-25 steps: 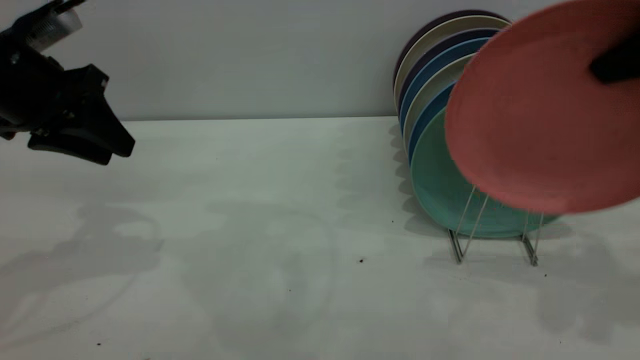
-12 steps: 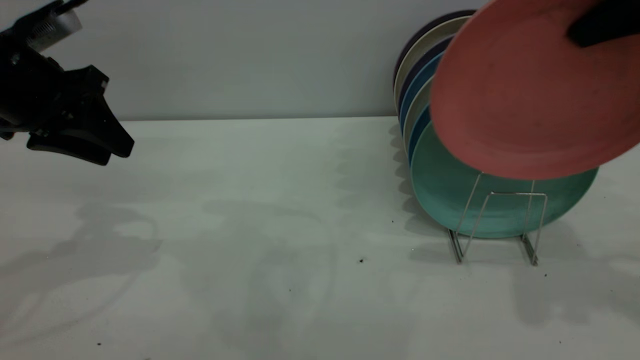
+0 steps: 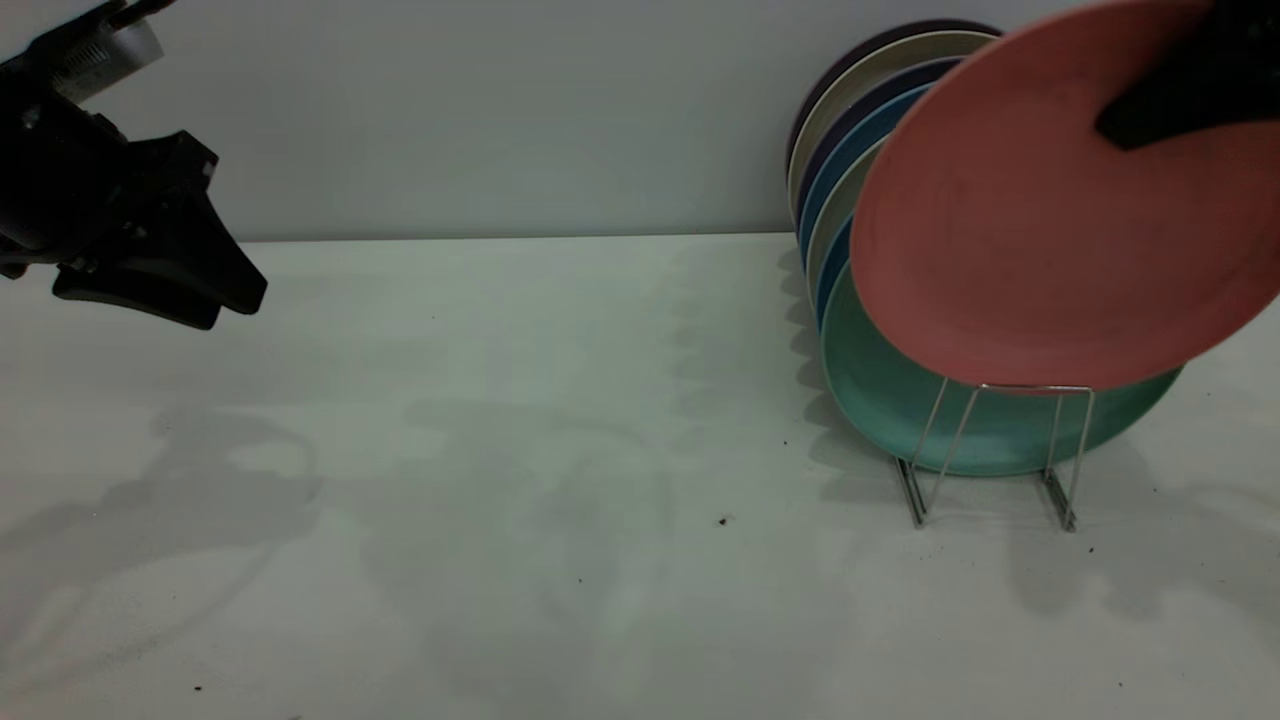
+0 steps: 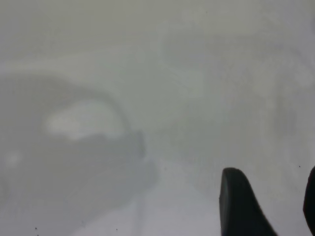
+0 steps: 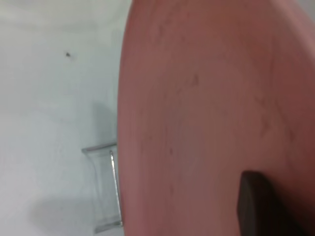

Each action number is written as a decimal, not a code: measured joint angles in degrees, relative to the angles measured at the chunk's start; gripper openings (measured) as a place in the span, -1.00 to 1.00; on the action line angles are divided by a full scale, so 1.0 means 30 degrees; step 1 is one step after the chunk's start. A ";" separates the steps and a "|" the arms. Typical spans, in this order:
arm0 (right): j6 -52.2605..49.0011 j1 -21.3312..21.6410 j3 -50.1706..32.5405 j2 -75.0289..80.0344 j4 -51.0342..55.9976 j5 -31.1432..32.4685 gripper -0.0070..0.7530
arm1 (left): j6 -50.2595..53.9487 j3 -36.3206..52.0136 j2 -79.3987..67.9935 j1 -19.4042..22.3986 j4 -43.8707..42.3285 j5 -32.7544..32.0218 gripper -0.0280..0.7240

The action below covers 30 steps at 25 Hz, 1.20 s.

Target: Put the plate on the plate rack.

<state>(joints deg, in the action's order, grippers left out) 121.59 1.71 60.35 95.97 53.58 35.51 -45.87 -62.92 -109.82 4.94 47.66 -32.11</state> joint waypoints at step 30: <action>-1.2176 0.0000 0.0098 0.0163 0.2313 0.2337 -0.07 | 0.2719 0.0000 0.0000 0.0000 -0.2843 -0.0045 0.02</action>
<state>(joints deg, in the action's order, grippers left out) 85.06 1.71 60.64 96.45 60.52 42.52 -37.71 -62.92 -109.82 4.94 39.13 -32.25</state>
